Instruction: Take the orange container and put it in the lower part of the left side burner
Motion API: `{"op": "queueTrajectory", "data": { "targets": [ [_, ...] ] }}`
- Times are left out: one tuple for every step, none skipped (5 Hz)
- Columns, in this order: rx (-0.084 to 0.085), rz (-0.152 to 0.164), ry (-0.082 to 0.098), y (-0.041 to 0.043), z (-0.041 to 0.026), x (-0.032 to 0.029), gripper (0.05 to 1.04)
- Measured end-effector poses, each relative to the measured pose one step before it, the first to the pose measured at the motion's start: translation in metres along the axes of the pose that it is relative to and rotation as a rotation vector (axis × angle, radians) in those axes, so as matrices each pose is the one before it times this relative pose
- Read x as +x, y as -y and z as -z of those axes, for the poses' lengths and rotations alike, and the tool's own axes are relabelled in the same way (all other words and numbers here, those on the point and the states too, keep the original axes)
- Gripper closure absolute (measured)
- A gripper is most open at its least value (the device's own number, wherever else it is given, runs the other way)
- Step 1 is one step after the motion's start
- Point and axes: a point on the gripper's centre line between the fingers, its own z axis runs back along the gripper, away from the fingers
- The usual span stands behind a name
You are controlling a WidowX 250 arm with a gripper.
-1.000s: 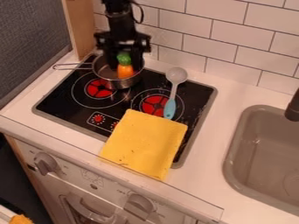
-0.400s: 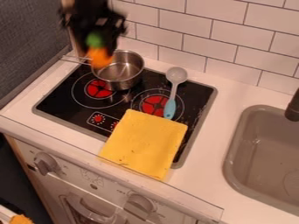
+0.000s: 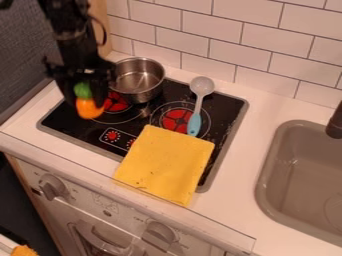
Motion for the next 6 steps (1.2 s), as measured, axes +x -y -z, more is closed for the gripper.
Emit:
{"op": "queueTrajectory", "data": {
  "targets": [
    [0.0025, 0.0027, -0.038, -0.00166, 0.01615, -0.00326, 0.441],
    [0.0242, 0.0029, -0.0201, -0.00344, 0.00924, -0.00062, 0.358],
    [0.0075, 0.0245, -0.0178, 0.00518, 0.00475, -0.00353, 0.1],
    [-0.0109, -0.011, 0.0205, 0.00136, -0.01119, 0.00071, 0.076],
    [-0.0233, -0.0002, 0.0621, 0.00311, -0.0371, 0.00439, 0.081],
    [-0.0062, 0.0265, 0.0359, 0.0017, -0.01855, 0.00634, 0.084]
  ]
}}
